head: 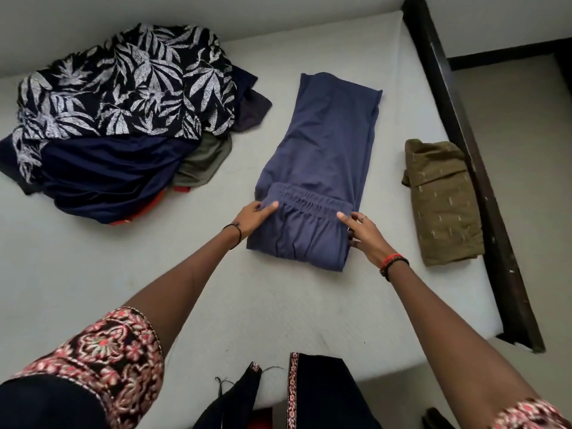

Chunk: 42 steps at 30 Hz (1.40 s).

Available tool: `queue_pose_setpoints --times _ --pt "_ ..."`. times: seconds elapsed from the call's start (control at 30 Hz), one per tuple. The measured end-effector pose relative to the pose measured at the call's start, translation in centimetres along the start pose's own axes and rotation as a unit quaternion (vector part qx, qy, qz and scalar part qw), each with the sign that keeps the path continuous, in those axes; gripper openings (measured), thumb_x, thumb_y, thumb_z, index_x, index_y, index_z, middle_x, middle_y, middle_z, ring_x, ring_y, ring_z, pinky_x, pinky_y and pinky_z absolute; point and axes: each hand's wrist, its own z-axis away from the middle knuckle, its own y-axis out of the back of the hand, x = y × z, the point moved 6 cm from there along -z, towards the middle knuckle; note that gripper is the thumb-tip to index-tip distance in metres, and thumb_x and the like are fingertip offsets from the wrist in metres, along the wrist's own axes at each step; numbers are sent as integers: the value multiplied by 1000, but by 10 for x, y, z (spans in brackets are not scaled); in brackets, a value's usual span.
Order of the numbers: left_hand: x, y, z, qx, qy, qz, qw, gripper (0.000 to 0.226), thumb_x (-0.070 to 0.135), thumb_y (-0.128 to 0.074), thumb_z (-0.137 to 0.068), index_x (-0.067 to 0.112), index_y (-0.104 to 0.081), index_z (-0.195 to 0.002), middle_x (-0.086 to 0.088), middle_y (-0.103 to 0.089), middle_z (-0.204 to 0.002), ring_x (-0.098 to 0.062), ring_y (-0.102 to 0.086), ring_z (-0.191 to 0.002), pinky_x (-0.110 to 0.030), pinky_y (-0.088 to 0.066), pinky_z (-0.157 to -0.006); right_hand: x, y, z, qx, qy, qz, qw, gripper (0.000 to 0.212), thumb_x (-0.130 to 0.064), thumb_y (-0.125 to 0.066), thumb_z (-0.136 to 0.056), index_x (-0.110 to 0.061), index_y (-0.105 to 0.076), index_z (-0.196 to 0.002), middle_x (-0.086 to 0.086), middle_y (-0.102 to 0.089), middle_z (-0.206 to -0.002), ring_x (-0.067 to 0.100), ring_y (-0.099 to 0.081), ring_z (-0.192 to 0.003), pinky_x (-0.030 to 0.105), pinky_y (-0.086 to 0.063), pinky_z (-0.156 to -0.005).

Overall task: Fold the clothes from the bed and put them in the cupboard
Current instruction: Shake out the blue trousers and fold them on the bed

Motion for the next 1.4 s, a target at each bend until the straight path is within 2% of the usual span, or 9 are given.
queue_pose_setpoints --times 0.23,0.4,0.5,0.6,0.77,1.03,1.2,1.33,1.4 --pt "-29 6 11 66 -26 -1 997 14 15 -60 -90 8 -55 -80 -8 -57 -80 -19 -50 -83 -25 -39 -66 25 6 1 53 30 -27 998 59 -9 -70 -84 -12 -43 -136 15 -64 -117 25 -63 -105 36 -54 -85" --pt "-19 15 27 146 -115 -104 977 63 36 -64 -87 9 -37 -138 -12 -47 -134 -24 -47 -120 -33 -39 -99 5 1 23 220 165 230 934 69 -23 -67 -87 -14 -32 -145 16 -51 -127 27 -52 -116 34 -43 -100" --pt "-10 1 43 128 -330 -414 839 86 52 -58 -81 16 -20 -149 -8 -25 -154 -22 -25 -140 -49 -23 -114 1 -24 52 227 316 447 806 83 -43 -64 -84 -5 -27 -148 17 -35 -148 30 -31 -138 43 -26 -114" --pt "-26 -31 48 41 -394 -572 718 86 23 -60 -75 20 -19 -150 -10 -17 -157 -24 -14 -145 -45 -16 -115 30 -54 60 111 350 611 701 100 -47 -71 -73 -1 -23 -148 17 -22 -156 27 -16 -145 46 -12 -117" --pt "-25 -50 37 73 -396 -639 655 76 -1 -28 -79 17 -11 -151 -11 -26 -154 -24 -23 -143 -41 -10 -117 39 -53 38 117 301 699 638 91 -10 -71 -67 5 -27 -145 22 -22 -154 32 -21 -144 51 -17 -114" --pt "-20 -43 33 12 -412 -616 672 81 -8 -29 -75 10 -4 -149 -20 -27 -151 -34 -32 -138 -46 -24 -110 33 -42 25 52 252 734 628 93 -11 -76 -63 7 -32 -142 26 -31 -149 36 -31 -139 49 -27 -112" --pt "-19 -45 65 -82 -363 -552 746 98 -15 -46 -73 10 16 -144 -19 4 -156 -31 1 -144 -43 -9 -118 41 -28 45 -21 248 722 645 99 -17 -81 -59 7 -31 -142 24 -33 -148 37 -36 -136 47 -25 -109" --pt "-23 -52 96 -218 -263 -521 782 80 -7 -36 -88 10 15 -146 -12 21 -155 -25 3 -146 -30 -1 -117 55 -20 74 -111 214 709 663 93 -29 -56 -91 -2 14 -146 12 13 -158 25 8 -147 33 8 -114" --pt "-27 -51 110 -279 -224 -485 798 76 -4 -35 -92 11 14 -147 -8 19 -156 -21 4 -146 -21 0 -113 61 -21 90 -176 168 677 695 88 -28 -50 -94 -6 16 -148 7 17 -158 18 14 -146 29 11 -114"
